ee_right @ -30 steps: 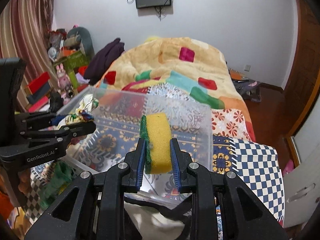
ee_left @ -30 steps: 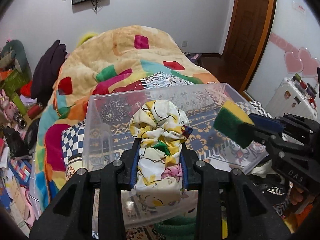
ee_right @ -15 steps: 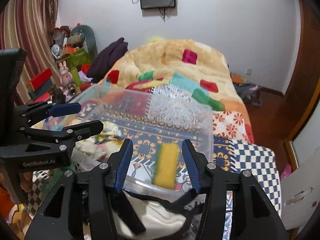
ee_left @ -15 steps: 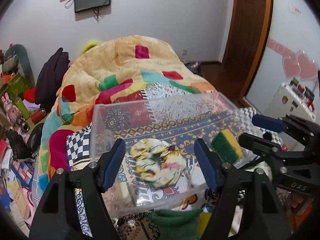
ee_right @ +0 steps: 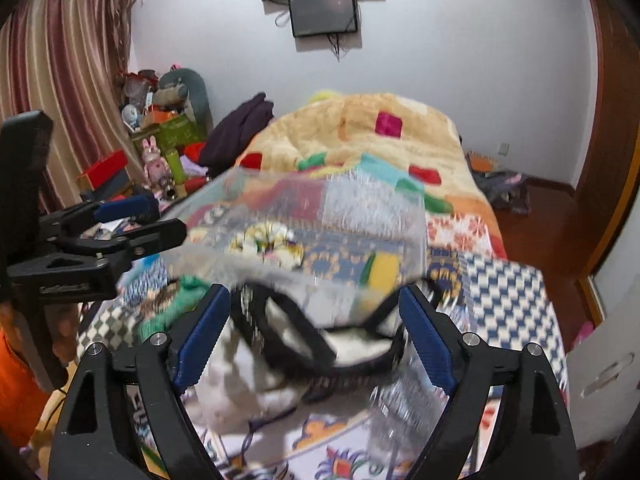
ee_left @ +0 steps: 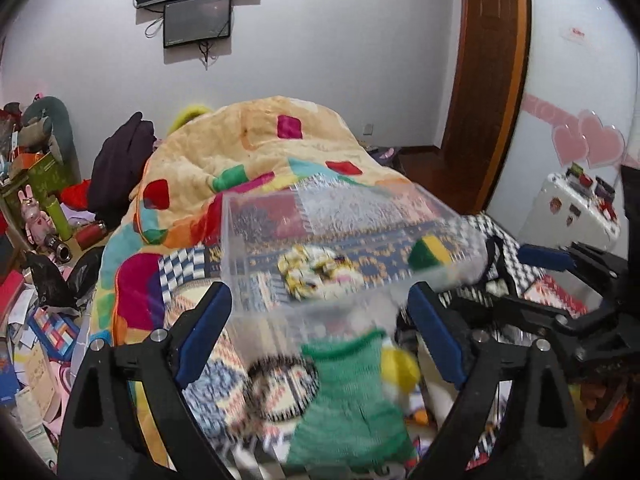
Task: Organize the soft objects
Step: 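Grasp the black bra with right tool while left tool grasps the green glove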
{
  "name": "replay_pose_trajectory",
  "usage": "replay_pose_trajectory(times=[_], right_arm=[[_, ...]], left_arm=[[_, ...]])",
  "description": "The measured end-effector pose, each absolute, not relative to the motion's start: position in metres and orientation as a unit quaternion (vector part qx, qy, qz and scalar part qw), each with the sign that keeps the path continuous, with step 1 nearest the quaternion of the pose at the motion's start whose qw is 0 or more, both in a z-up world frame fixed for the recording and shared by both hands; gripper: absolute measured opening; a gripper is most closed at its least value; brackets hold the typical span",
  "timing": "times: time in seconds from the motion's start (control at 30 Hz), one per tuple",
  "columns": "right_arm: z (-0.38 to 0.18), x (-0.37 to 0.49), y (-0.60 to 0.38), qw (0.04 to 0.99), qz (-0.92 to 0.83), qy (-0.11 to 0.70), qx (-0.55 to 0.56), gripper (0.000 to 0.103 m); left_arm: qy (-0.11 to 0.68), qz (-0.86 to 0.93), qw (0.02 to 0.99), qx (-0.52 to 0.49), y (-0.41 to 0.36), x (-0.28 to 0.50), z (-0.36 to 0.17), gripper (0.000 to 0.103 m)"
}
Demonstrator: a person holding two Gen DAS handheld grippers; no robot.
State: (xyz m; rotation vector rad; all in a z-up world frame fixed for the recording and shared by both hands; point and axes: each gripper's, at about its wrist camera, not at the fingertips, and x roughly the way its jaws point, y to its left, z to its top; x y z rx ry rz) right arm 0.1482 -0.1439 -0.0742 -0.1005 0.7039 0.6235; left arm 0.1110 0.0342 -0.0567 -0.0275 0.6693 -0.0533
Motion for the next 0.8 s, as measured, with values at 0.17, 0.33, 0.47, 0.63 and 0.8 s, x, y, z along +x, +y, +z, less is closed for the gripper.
replay_pose_trajectory(times=[0.17, 0.33, 0.47, 0.63, 0.8], right_arm=[[-0.090, 0.151, -0.148, 0.884, 0.293, 0.363, -0.040, 0.085], [-0.097, 0.153, -0.158, 0.884, 0.278, 0.375, -0.017, 0.085], [-0.107, 0.155, -0.164, 0.875, 0.282, 0.393, 0.003, 0.084], [-0.107, 0.151, -0.165, 0.877, 0.283, 0.389, 0.010, 0.067], [-0.106, 0.147, -0.165, 0.877, 0.285, 0.386, 0.007, 0.046]], left_arm=[[0.348, -0.038, 0.937, -0.013, 0.026, 0.095, -0.075, 0.092], [0.368, -0.047, 0.928, -0.024, 0.025, 0.088, -0.093, 0.092], [0.378, -0.042, 0.925, -0.028, 0.027, 0.085, -0.105, 0.092], [0.383, -0.048, 0.921, -0.049, 0.036, 0.081, -0.112, 0.080], [0.396, -0.061, 0.914, -0.059, 0.038, 0.081, -0.121, 0.064]])
